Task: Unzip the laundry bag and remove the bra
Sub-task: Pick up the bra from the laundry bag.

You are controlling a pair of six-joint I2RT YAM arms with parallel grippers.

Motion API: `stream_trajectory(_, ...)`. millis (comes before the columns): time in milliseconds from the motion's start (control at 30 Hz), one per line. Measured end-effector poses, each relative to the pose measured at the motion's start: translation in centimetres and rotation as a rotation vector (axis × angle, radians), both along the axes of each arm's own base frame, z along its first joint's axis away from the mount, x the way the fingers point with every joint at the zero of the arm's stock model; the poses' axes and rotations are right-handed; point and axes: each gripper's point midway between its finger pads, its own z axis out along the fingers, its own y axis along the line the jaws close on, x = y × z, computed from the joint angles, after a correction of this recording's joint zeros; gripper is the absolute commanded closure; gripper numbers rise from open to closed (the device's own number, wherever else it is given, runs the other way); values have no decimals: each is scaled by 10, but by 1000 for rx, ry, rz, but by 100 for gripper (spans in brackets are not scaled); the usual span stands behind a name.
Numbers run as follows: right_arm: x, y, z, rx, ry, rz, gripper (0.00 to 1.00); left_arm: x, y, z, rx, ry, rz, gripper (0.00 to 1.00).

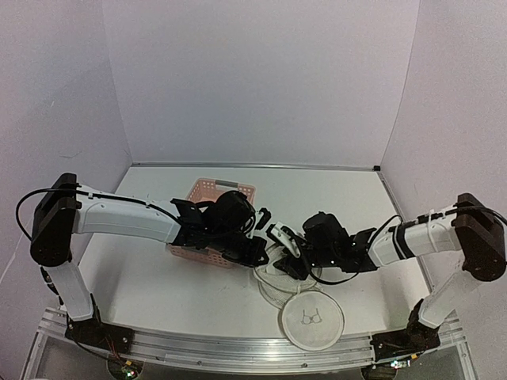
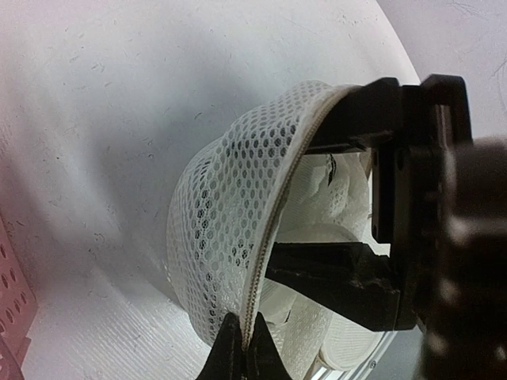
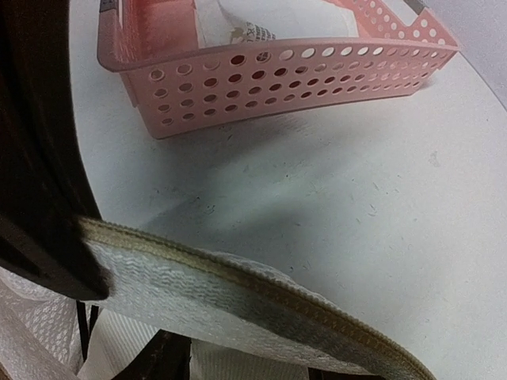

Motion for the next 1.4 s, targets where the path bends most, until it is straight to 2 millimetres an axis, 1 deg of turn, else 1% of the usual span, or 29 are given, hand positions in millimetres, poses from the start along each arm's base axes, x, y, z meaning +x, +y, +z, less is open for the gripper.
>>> stream_trajectory(133,1,0,-9,5,45,11,54,0,0,0,0,0,0,100)
stream_trajectory(200,1,0,-15,5,69,16,60,0,0,1,-3,-2,-1,100)
stream_trajectory(267,0,1,-19,6,87,22,69,1,-1,1,-5,-3,0,100)
stream_trajectory(367,-3,1,-23,8,108,30,86,1,-1,1,-4,-3,0,100)
stream_trajectory(467,-5,2,-24,13,127,31,100,1,-1,1,-4,-3,0,100)
stream_trajectory(700,-6,2,-25,15,136,34,100,2,0,1,-2,-7,5,100)
stream_trajectory(800,-6,1,-21,21,131,34,100,3,0,1,0,-11,10,100)
stream_trajectory(900,-9,-2,-9,42,117,37,100,5,1,0,4,-18,22,100)
stream_trajectory(1033,-17,-7,21,110,78,54,100,13,5,0,8,-22,59,100)
stream_trajectory(1100,-21,-9,32,138,62,63,100,20,8,0,11,-23,85,100)
stream_trajectory(1200,-28,-14,38,159,53,74,100,29,12,1,15,-35,112,100)
stream_trajectory(1333,-40,-21,38,169,57,92,100,33,14,3,14,-45,126,100)
stream_trajectory(1400,-45,-23,41,182,52,104,100,35,15,4,13,-49,132,100)
